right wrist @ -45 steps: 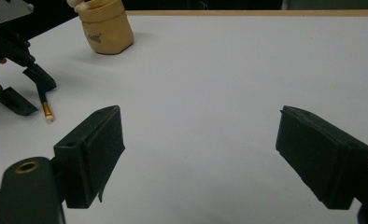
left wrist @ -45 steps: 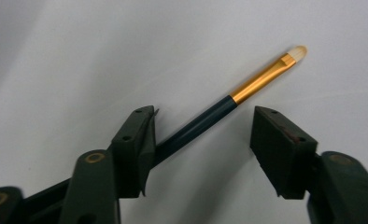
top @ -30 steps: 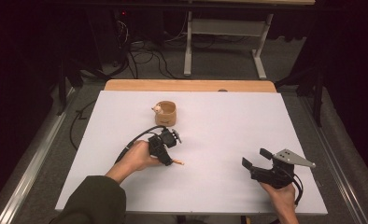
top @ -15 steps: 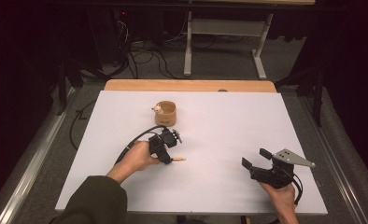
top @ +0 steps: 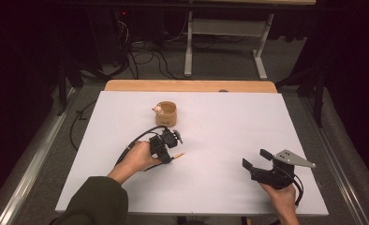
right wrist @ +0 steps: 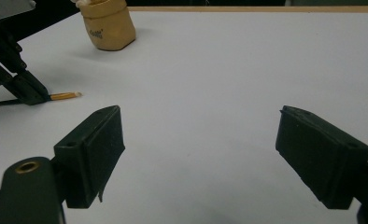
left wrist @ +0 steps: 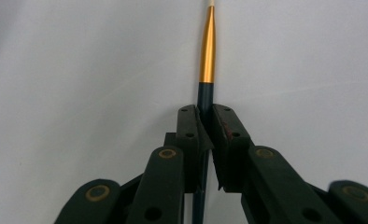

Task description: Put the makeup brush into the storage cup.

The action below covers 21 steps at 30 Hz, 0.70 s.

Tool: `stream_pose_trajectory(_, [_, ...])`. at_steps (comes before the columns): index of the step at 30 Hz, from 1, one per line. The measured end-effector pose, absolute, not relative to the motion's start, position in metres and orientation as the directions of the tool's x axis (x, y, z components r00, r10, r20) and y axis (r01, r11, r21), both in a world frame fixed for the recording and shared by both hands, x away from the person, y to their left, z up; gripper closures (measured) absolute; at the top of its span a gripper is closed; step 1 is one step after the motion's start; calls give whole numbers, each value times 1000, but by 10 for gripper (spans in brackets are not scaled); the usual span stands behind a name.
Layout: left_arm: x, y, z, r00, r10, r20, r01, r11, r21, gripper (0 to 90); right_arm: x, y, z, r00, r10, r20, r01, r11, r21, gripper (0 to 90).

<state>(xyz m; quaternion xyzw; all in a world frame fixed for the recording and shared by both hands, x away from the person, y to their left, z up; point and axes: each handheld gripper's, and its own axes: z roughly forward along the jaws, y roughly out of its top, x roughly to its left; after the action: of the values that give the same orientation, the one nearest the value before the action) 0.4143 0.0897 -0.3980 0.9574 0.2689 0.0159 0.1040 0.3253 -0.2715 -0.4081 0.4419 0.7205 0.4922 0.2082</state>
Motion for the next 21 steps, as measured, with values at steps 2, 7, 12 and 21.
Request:
stream_pose_trajectory(2, [414,89,-398,858,513,-20,506,-838,205,819,325,-272,-408,-523,842,133,431,126,894,170])
stream_pose_trajectory(7, [414,88,-398,860,511,-17,504,-842,194,823,325,-272,-408,-524,841,133,430,126,894,170])
stream_pose_trajectory(12, [414,88,-398,859,512,-19,506,-840,197,826,325,-272,-408,-525,841,134,431,126,893,170])
stream_pose_trajectory(21, [417,92,-397,851,522,-48,520,-828,207,828,325,-272,-408,-524,841,134,432,127,893,171])
